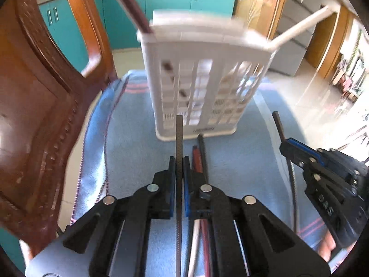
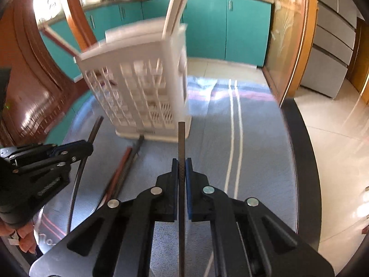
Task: Organize utensils
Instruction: 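Lift both dark sticks and carry them above the white holder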
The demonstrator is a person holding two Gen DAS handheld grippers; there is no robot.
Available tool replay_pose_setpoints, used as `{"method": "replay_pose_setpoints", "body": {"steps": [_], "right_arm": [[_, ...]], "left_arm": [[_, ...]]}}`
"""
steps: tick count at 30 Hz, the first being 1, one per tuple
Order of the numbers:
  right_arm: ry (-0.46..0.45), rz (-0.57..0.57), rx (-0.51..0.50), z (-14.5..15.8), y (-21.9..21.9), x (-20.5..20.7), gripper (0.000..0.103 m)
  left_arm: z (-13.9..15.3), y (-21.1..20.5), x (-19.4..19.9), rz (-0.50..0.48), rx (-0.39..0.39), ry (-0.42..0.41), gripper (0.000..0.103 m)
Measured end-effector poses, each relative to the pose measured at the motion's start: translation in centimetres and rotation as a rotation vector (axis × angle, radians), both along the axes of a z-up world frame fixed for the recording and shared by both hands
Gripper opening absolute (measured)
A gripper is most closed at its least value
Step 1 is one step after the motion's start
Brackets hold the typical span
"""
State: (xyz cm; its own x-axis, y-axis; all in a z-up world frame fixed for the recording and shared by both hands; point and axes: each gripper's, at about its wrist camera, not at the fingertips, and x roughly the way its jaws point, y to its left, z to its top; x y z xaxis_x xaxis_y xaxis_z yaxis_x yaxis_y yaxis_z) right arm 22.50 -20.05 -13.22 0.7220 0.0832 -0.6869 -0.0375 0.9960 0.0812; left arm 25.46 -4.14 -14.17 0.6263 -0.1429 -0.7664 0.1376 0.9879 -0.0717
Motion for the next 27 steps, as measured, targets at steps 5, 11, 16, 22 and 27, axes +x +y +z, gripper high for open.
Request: {"method": "replay_pose_setpoints", "body": {"steps": [5,11,16,22,27], "right_arm": [[-0.100,0.024,0.082,3.2,-1.7,-2.5,0.007],[-0.252,0.051,0.181,8.8,-3.9,-5.7,0.007],[-0.364,0.073,0.267,13.9,-4.5,-7.0,0.007],[-0.554,0.029,0.290,21.1,-3.6,-6.3,0.007],[-0.645,-0.046,0.251,23.1,-2.4,-5.0,0.007]], "left_arm": [[4.5,1.0,-3.0,-0.053,-0.055,-0.109,0.007],[11.5,3.9,-5.7,-0.076,-0.183,-0.244,0.007],[17.6,5.3,-5.9,-0.078,-0.255,-0.384,0.007],[21.4,7.9,-3.7,0.097,-0.327,-0.570,0.007],[19.0,9.2,0.0,0.203,-0.362,-0.545,0.007]]}}
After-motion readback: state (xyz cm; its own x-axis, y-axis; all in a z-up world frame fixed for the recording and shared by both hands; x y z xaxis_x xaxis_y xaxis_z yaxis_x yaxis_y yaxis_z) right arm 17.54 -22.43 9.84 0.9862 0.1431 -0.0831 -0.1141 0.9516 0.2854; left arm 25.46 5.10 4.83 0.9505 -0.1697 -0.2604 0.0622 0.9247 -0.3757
